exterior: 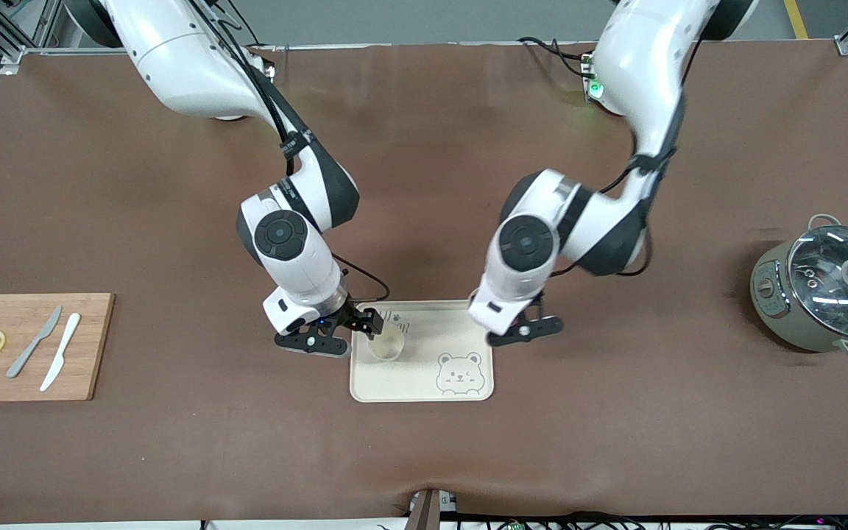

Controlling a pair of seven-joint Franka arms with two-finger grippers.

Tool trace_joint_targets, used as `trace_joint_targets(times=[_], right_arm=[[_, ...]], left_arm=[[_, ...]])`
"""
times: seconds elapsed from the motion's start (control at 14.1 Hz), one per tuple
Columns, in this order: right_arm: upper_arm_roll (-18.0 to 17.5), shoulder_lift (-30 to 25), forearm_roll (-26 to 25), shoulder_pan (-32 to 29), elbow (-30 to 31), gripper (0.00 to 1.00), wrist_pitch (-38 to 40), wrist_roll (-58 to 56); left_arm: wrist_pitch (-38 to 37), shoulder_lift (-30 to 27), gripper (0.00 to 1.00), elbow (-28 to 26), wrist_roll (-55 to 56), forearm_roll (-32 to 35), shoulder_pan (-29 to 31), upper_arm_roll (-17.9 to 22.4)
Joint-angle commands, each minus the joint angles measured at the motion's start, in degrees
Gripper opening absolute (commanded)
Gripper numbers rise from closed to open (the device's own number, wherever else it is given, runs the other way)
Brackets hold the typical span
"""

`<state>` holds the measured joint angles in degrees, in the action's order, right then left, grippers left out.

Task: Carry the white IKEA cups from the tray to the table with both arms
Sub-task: 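Lift the cup with the left gripper and carry it toward the steel pot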

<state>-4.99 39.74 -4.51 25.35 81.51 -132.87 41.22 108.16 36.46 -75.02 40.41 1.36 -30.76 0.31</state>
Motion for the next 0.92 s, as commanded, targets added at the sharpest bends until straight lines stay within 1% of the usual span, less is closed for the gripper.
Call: trace_joint_targets(times=[0.0, 0.14, 0.21, 0.36, 0.5, 0.64, 0.71, 0.78, 0.85], right_arm=[[0.33, 2.97, -1.56, 0.93, -2.41, 1.0, -2.04, 1.14], [0.24, 3.94, -1.64, 1.02, -2.49, 1.0, -3.27, 0.88], [0.33, 4.47, -1.64, 1.1, -2.58, 1.0, -3.54, 0.79], [0.33, 5.52, -2.43, 1.28, -2.67, 1.0, -4.85, 0.79], [0.33, 6.23, -2.96, 1.28, -2.67, 1.0, -5.47, 0.79], [0.33, 6.49, -3.05, 1.37, -2.67, 1.0, -5.56, 0.79], [0.24, 6.76, -3.66, 1.28, -2.67, 1.0, -5.47, 0.79], [0.33, 7.11, -4.45, 1.28, -2.67, 1.0, -5.47, 0.79], [0.33, 7.28, -5.24, 1.28, -2.67, 1.0, -5.56, 0.88]], left_arm=[[0.56, -17.68, 0.0, -19.58, -11.97, 1.36, 6.03, -0.75], [4.84, -27.97, 0.0, -31.79, -23.21, 1.27, 12.01, -0.84], [7.82, -32.11, 0.0, -37.34, -28.14, 1.27, 15.25, -0.84], [12.31, -36.53, 0.0, -45.18, -37.99, 1.1, 20.97, -0.93], [21.6, -38.04, 0.0, -52.3, -45.13, 0.13, 25.73, -1.02], [29.35, -37.52, 0.0, -57.41, -49.79, -0.13, 28.19, -1.02], [33.65, -37.16, 0.0, -60.22, -53.12, -0.92, 30.73, -1.02], [38.13, -36.38, 0.0, -62.86, -57.68, -3.27, 32.32, -1.02], [41.13, -34.63, 0.0, -64.36, -62.94, -6.52, 33.47, -1.02]])
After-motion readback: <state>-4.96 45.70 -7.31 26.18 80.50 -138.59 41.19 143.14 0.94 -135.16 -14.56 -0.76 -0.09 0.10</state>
